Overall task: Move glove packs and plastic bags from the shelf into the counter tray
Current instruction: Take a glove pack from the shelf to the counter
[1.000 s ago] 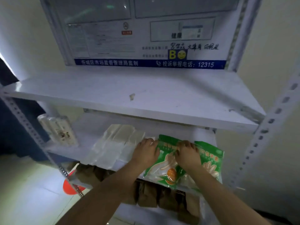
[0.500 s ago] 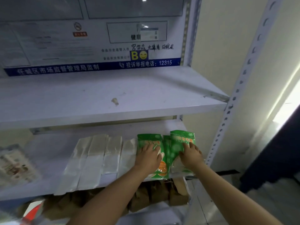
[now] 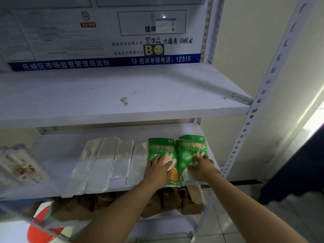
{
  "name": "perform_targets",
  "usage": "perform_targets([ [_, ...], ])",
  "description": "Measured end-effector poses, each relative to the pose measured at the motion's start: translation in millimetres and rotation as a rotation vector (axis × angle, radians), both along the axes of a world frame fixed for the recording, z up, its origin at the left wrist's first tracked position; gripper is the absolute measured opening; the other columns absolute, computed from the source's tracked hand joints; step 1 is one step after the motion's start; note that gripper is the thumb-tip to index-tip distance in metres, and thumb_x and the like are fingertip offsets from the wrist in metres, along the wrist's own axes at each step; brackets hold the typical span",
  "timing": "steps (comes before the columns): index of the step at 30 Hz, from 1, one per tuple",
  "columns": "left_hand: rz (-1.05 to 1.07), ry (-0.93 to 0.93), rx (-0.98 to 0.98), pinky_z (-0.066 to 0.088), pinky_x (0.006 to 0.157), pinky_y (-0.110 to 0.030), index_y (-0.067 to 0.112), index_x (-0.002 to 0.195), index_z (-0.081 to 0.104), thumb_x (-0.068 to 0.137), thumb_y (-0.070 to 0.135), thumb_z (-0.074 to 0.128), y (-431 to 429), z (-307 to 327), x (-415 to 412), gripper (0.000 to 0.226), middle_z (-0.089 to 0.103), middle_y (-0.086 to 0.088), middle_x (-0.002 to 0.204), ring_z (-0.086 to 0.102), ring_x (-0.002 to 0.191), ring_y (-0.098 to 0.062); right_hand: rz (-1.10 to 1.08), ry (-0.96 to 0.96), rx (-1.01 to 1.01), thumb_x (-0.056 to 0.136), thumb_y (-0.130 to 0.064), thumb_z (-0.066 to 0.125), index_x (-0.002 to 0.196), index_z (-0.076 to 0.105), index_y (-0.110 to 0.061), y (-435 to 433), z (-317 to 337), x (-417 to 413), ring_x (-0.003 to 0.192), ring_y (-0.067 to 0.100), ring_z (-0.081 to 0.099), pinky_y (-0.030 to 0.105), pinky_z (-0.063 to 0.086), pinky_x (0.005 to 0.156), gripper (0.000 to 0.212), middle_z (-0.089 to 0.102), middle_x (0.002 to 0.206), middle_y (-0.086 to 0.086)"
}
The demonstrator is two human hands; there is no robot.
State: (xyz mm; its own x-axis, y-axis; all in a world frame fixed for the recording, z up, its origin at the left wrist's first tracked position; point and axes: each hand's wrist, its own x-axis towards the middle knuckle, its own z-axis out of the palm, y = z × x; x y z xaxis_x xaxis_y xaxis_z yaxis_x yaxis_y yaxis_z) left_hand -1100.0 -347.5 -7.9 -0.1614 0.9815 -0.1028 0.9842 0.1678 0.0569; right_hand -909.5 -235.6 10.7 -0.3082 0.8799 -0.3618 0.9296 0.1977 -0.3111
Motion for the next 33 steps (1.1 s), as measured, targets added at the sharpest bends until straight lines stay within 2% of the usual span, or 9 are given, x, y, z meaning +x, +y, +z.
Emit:
perform_targets([
  [4, 0.007, -0.005, -0.010, 0.017, 0.119, -0.051, 0.038, 0.153, 0.030, 0.101, 0.048, 0.034, -1.4, -0.2, -3.2, 0.053, 0.012, -0.003, 0.166, 0.007, 0.151, -0.032, -0.068, 0.057, 0.058, 0.095, -0.023, 0.041, 0.124, 0.061, -0.026, 9.0, -3.2, -2.3, 0.118, 0.032, 0.046, 0.039, 0.043, 0.101, 0.035, 0.047, 0.127, 0.011],
  [7, 0.013, -0.007, -0.012, 0.018, 0.119, -0.051, 0.037, 0.153, 0.031, 0.102, 0.049, 0.032, -0.4, 2.3, -2.2, 0.053, 0.013, -0.004, 0.165, 0.008, 0.150, -0.033, -0.207, 0.174, 0.052, 0.091, -0.019, 0.047, 0.127, 0.053, -0.022, 11.8, -7.6, -1.5, 0.109, 0.037, 0.053, 0.040, 0.047, 0.095, 0.036, 0.043, 0.126, 0.014],
  [11, 0.015, -0.028, -0.019, 0.018, 0.119, -0.052, 0.039, 0.152, 0.031, 0.102, 0.047, 0.031, 1.1, 2.0, 1.8, 0.051, 0.013, -0.005, 0.165, 0.008, 0.150, -0.035, -0.306, 0.222, -0.096, 0.078, -0.037, 0.070, 0.142, 0.025, -0.021, 26.8, -17.1, -1.1, 0.121, 0.040, 0.050, 0.048, 0.043, 0.103, 0.080, 0.047, 0.133, 0.018],
  [14, 0.009, -0.076, -0.027, 0.019, 0.119, -0.053, 0.038, 0.152, 0.033, 0.104, 0.044, 0.029, 1.9, 0.2, -0.1, 0.048, 0.014, -0.005, 0.165, 0.008, 0.149, -0.036, -0.380, 0.321, -0.150, 0.063, -0.040, 0.089, 0.140, 0.025, -0.008, 26.1, -4.0, -4.3, 0.125, 0.039, 0.050, 0.045, 0.042, 0.104, 0.106, 0.051, 0.131, 0.017],
  [18, 0.017, -0.204, 0.003, 0.024, 0.119, -0.047, 0.029, 0.146, 0.045, 0.106, 0.036, 0.028, 2.7, 2.3, -6.8, 0.044, 0.023, -0.001, 0.163, 0.015, 0.149, -0.033, -0.567, 0.523, -0.167, 0.079, -0.029, 0.077, 0.130, 0.040, -0.001, 26.3, -9.6, -5.3, 0.114, 0.039, 0.057, 0.049, 0.048, 0.099, 0.069, 0.058, 0.124, 0.021],
  [22, 0.015, -0.330, 0.016, 0.029, 0.116, -0.039, 0.019, 0.138, 0.057, 0.106, 0.027, 0.032, 5.3, 7.1, -15.6, 0.041, 0.040, -0.001, 0.153, 0.031, 0.142, -0.028, -0.655, 0.765, -0.238, 0.082, -0.014, 0.073, 0.112, 0.059, -0.001, 15.1, -11.2, -3.6, 0.098, 0.037, 0.064, 0.051, 0.055, 0.091, 0.036, 0.066, 0.107, 0.020],
  [27, 0.038, -0.441, 0.079, 0.041, 0.103, -0.035, 0.013, 0.127, 0.064, 0.104, 0.024, 0.033, 8.1, 11.1, -20.8, 0.039, 0.057, -0.004, 0.134, 0.048, 0.123, -0.024, -0.696, 0.941, -0.338, 0.080, -0.002, 0.074, 0.117, 0.056, -0.004, -15.8, 2.5, 4.8, 0.093, 0.039, 0.068, 0.056, 0.057, 0.085, 0.040, 0.067, 0.107, 0.019],
  [31, 0.027, -0.449, 0.200, 0.045, 0.083, -0.035, 0.009, 0.101, 0.066, 0.103, 0.029, 0.034, 6.7, 10.1, -15.5, 0.037, 0.068, -0.014, 0.109, 0.058, 0.098, -0.031, -0.721, 1.071, -0.306, 0.085, 0.002, 0.069, 0.121, 0.051, -0.014, -67.3, 17.0, 13.6, 0.092, 0.036, 0.069, 0.052, 0.058, 0.083, 0.043, 0.067, 0.105, 0.015],
  [33, 0.034, -0.556, 0.187, 0.047, 0.080, -0.034, 0.010, 0.110, 0.066, 0.104, 0.034, 0.038, -1.5, 11.1, -5.3, 0.038, 0.069, -0.014, 0.109, 0.062, 0.096, -0.031, -0.748, 1.151, -0.312, 0.085, 0.005, 0.066, 0.123, 0.050, -0.012, -94.9, 18.0, 17.6, 0.090, 0.037, 0.070, 0.054, 0.058, 0.081, 0.044, 0.068, 0.105, 0.017],
])
